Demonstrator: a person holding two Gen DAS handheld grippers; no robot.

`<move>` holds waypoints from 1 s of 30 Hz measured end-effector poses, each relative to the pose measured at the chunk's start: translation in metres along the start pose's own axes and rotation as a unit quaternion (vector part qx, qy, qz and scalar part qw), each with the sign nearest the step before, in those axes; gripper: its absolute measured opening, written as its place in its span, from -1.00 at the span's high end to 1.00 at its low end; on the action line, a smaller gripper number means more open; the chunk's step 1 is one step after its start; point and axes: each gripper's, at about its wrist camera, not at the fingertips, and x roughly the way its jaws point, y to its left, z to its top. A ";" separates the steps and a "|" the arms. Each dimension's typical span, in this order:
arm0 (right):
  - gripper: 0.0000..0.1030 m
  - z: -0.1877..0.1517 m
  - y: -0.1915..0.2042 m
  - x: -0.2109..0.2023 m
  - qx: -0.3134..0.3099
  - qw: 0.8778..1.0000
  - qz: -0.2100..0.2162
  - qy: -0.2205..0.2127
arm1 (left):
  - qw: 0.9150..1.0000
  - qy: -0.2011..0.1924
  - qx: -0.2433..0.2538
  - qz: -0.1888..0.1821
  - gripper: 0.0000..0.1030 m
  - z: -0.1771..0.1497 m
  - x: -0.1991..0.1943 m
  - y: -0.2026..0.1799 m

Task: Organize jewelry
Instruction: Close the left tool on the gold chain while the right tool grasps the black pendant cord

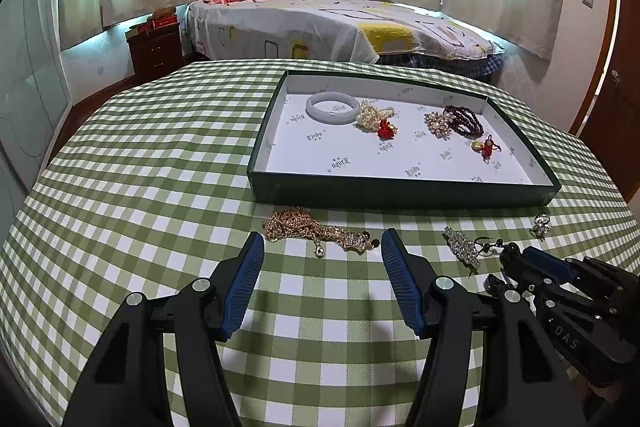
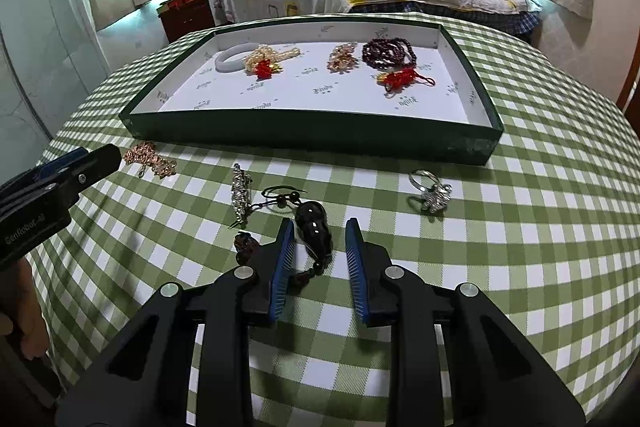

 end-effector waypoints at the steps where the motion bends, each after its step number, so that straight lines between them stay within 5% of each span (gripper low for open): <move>1: 0.68 0.000 0.001 0.000 -0.006 1.000 -0.002 0.000 | 1.000 0.001 0.000 0.000 -0.16 0.000 0.001 0.000; 30: 0.71 -0.001 -0.017 -0.002 0.014 1.000 0.008 -0.010 | 0.999 0.031 -0.011 0.017 -0.16 0.004 0.033 0.015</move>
